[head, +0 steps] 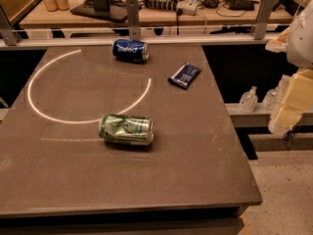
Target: Place green can upright
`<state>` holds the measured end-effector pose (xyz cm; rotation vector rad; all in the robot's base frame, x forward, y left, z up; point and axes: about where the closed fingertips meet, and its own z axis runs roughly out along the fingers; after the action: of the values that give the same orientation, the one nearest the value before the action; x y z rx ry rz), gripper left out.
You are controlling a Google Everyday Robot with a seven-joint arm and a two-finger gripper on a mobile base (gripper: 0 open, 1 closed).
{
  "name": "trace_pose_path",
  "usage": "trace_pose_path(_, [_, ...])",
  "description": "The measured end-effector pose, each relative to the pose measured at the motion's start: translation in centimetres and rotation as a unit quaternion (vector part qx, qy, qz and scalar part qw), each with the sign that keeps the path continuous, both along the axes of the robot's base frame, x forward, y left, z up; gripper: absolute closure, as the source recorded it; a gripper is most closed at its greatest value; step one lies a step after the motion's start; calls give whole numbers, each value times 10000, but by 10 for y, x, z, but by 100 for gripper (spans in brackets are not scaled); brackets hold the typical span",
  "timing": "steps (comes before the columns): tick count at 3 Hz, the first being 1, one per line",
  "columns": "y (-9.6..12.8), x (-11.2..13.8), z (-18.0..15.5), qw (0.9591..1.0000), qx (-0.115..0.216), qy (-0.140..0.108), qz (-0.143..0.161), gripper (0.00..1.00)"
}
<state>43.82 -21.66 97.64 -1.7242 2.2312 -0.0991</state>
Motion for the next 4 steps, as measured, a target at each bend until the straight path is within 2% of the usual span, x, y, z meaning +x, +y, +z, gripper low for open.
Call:
trace_pose_path(1, [0, 0, 0, 10000, 0, -1, 0, 0])
trace_pose_path(2, [25, 5, -5, 9988, 145, 14, -458, 0])
trace_pose_path(3, [63, 13, -15, 9961, 253, 134, -836, 0])
trace_pose_path(4, [123, 17, -33, 9922, 478, 414, -1076, 0])
